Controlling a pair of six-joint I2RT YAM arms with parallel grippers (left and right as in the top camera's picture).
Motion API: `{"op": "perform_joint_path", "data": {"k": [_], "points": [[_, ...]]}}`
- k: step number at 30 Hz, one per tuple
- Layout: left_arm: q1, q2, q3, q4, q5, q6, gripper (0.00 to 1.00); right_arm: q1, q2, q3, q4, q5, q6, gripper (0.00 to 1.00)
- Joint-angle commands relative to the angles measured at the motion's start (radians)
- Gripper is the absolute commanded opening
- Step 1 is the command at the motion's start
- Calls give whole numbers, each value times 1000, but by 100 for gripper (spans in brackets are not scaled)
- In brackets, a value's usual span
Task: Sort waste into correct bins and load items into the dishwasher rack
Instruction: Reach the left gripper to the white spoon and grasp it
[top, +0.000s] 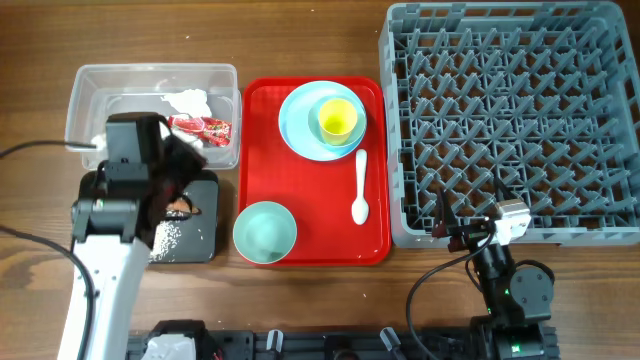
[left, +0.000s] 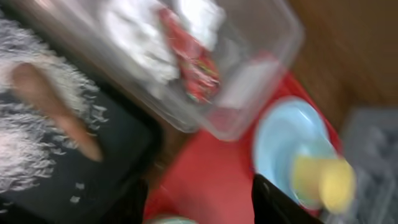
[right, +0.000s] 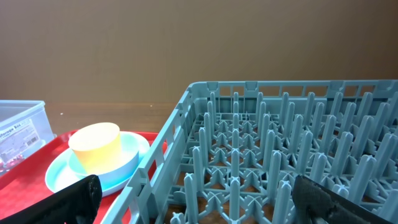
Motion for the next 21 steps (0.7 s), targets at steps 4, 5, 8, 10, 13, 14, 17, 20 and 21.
{"op": "perform_joint_path", "data": {"k": [4, 5, 8, 10, 13, 14, 17, 20, 21], "points": [[-488, 130, 12, 259, 170, 5, 56, -4, -3, -1, 4, 10, -7, 100], [-543, 171, 12, 307, 152, -6, 56, -4, -3, -1, 5, 10, -8, 100], [-713, 332, 12, 476, 29, -23, 58, -4, -3, -1, 4, 10, -8, 100], [-781, 426, 12, 566, -53, -23, 64, -4, -3, -1, 4, 10, -7, 100], [-833, 538, 12, 644, -138, -24, 66, -4, -3, -1, 4, 10, -7, 100], [-838, 584, 12, 654, -153, -45, 65, -4, -3, -1, 4, 10, -8, 100], [-838, 632, 12, 595, -152, -92, 59, -4, -3, -1, 4, 10, -7, 100], [-840, 633, 12, 483, -150, -95, 48, -4, -3, -1, 4, 10, -7, 100], [-846, 633, 12, 468, -151, -95, 48, -4, -3, -1, 4, 10, -8, 100]]}}
